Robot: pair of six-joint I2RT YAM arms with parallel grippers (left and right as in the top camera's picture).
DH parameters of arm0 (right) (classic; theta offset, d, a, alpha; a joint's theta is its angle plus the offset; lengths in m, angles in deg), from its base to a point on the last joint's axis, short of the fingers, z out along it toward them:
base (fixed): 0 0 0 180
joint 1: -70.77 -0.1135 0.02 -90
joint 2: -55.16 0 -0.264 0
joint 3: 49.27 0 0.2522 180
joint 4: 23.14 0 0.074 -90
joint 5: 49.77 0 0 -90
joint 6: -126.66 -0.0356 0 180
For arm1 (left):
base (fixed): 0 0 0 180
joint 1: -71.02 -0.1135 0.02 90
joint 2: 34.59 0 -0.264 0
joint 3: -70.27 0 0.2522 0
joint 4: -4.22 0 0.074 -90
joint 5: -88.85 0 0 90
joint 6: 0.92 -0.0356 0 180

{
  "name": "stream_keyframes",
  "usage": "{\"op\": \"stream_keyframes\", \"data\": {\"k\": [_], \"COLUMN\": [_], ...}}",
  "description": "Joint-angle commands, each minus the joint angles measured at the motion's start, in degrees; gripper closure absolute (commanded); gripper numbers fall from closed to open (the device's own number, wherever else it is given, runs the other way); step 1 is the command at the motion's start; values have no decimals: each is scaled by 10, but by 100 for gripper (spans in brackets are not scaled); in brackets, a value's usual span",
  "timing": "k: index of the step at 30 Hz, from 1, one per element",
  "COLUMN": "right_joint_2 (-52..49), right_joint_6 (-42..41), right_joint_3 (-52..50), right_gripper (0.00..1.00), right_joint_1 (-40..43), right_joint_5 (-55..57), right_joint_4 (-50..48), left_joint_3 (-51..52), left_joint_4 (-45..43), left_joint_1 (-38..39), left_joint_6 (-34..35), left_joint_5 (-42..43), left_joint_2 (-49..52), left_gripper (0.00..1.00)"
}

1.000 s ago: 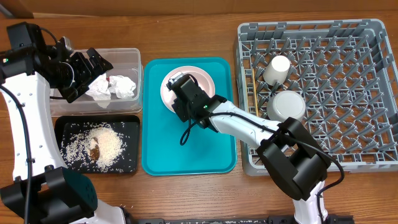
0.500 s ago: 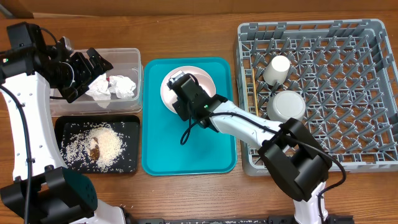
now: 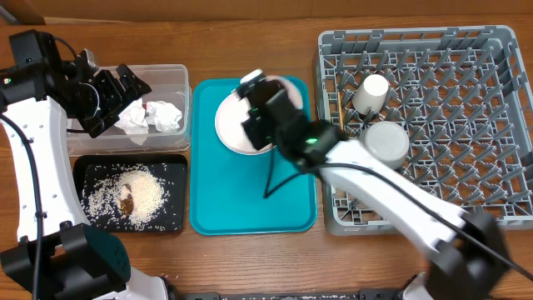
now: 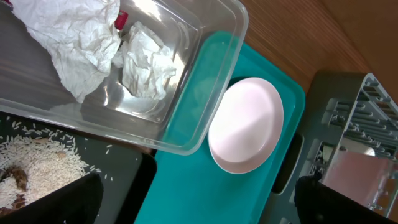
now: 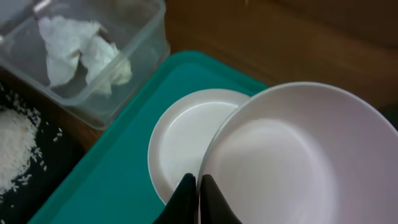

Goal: Sort waste into correct bins and load items into the dishwasher
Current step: 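Lift the pink bowl and carry it to the rack's upper right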

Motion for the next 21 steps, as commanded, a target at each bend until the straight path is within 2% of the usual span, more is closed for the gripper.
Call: {"op": "stream_keyframes", "data": {"k": [1,4,10,14,21], "right_joint_2": [81,121,149,124,29], "right_joint_6": [-17,-17,-30,-30,-29], "right_joint_3": [14,14,14,14,14], "right_gripper": [96,96,96,96,96], "right_joint_1": [62,132,332,463,596], "right_joint_5": [-47,-128,-353,-508,-706], "right_joint_4": [26,52,73,80,77], "left_joint_3": [-12,-12,-12,-12,-12], "left_joint_4": [-1,-1,-1,-1,-1], "left_joint_1": [3,3,3,3,3], "left_joint_6": [8,8,7,8,8], "left_joint_5": [-3,-3,-3,-3,-3], "left_joint_2": [3,3,3,3,3], "left_gripper": [0,0,0,0,0]}}
